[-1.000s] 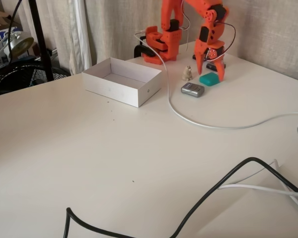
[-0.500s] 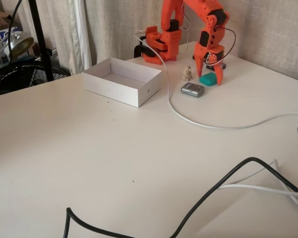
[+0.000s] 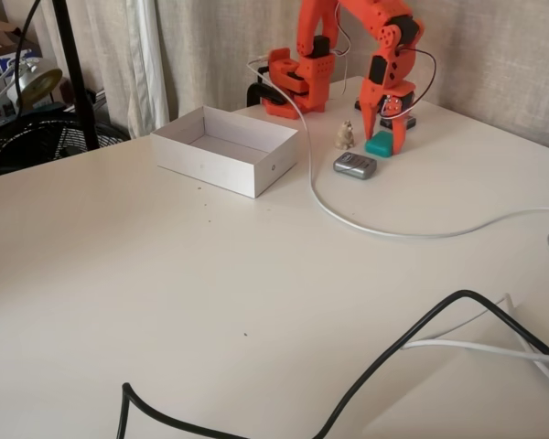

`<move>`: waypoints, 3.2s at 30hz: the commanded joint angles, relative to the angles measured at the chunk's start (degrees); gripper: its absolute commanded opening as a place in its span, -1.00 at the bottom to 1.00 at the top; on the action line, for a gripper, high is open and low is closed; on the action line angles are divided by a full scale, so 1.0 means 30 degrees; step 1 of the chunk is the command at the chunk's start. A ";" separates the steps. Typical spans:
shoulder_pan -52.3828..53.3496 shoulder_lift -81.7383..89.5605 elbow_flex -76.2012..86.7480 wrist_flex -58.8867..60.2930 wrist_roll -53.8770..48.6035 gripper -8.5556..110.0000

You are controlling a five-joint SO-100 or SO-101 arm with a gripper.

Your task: Grasp the green cube and put it in the bin.

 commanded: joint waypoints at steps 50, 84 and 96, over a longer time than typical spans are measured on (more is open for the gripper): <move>2.3584 0.8291 0.2051 -0.4775 -0.8262 -1.00; 1.1426 1.5029 0.2988 -1.1895 -0.2461 -0.35; -0.0234 2.3115 0.6416 -1.3154 0.0703 -0.37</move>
